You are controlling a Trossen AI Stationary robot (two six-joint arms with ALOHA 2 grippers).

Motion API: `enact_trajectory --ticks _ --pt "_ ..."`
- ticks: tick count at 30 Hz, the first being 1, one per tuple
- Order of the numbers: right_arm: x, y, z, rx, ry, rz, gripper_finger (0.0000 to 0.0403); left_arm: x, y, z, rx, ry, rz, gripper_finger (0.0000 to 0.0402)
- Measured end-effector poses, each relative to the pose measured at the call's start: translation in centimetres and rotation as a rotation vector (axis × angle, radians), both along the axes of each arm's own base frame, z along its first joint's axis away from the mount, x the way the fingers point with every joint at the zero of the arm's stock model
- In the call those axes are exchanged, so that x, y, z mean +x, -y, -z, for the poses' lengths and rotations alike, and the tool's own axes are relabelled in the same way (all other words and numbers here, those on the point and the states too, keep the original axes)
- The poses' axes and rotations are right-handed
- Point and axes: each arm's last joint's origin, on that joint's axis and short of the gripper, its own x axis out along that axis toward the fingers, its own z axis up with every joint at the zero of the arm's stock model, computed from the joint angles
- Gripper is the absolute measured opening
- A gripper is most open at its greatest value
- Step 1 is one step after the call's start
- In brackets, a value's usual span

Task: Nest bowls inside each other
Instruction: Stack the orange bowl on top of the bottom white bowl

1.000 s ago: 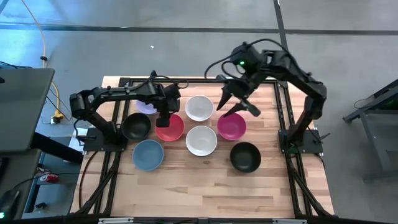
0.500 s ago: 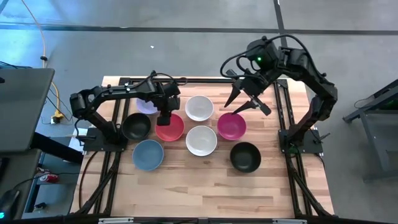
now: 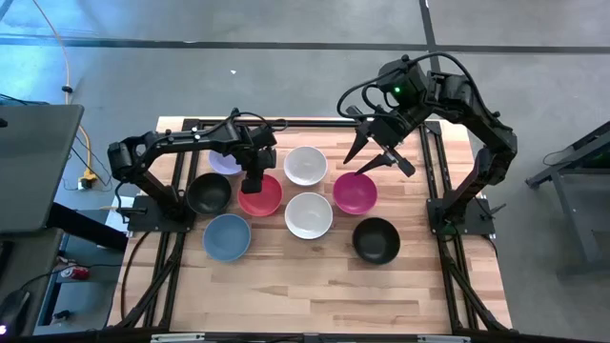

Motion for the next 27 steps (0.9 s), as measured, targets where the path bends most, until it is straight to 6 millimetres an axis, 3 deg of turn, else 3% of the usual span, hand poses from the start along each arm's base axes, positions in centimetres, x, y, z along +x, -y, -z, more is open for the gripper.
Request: enact_trajectory --ticks 5,16,27 --pt "0.0 0.0 0.0 0.000 0.000 0.000 0.0147 0.0 -0.1 0.2 -0.005 -0.005 -0.011 0.0126" --pt "0.0 0.0 0.0 0.008 -0.010 0.005 0.0147 0.9 -0.7 3.1 -0.063 -0.091 -0.019 0.0126" --pt "0.0 0.0 0.1 -0.001 -0.006 0.000 0.0147 1.7 -1.3 0.1 -0.020 -0.008 -0.016 0.0126"
